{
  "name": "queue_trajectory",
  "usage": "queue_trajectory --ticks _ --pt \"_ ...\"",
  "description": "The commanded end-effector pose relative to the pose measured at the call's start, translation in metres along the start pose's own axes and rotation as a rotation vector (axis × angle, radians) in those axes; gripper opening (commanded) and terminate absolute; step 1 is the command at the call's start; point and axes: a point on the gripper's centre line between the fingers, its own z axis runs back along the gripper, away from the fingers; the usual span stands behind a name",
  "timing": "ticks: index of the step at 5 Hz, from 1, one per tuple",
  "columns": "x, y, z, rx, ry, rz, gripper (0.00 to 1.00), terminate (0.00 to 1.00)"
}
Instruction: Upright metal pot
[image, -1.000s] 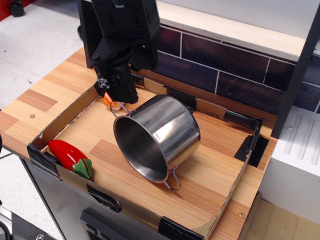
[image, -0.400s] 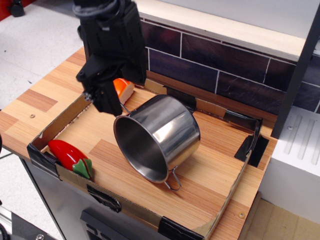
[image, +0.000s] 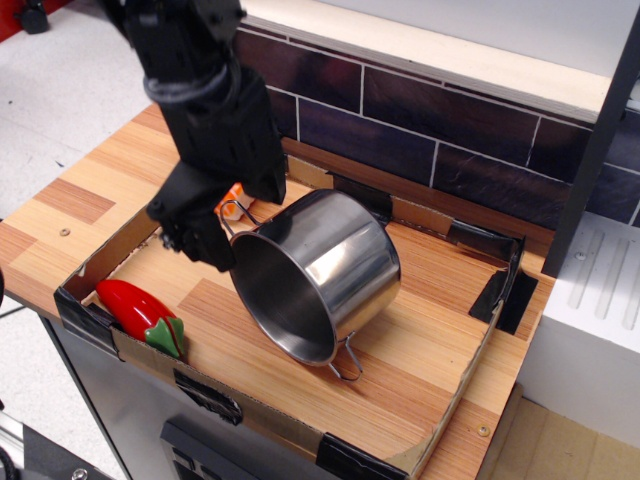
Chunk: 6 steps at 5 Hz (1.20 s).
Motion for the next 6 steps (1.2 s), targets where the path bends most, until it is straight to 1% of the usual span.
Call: queue_trajectory --ticks 1,2,3,4,5,6 --pt "-0.001 0.014 -0.008 0.174 -0.09 0.084 1.0 0.0" --pt "-0.001 0.012 -0.013 0.189 -0.154 0.231 1.0 0.0" --pt "-0.001 0.013 -0.017 0.225 -0.208 0.351 1.0 0.0" --pt "-0.001 0.013 -0.021 0.214 -0.259 0.415 1.0 0.0" --pt "-0.001 0.012 -0.023 0.206 -0.263 0.423 0.0 0.0" --pt "-0.003 0.012 -0.017 0.126 -0.27 0.461 0.0 0.0"
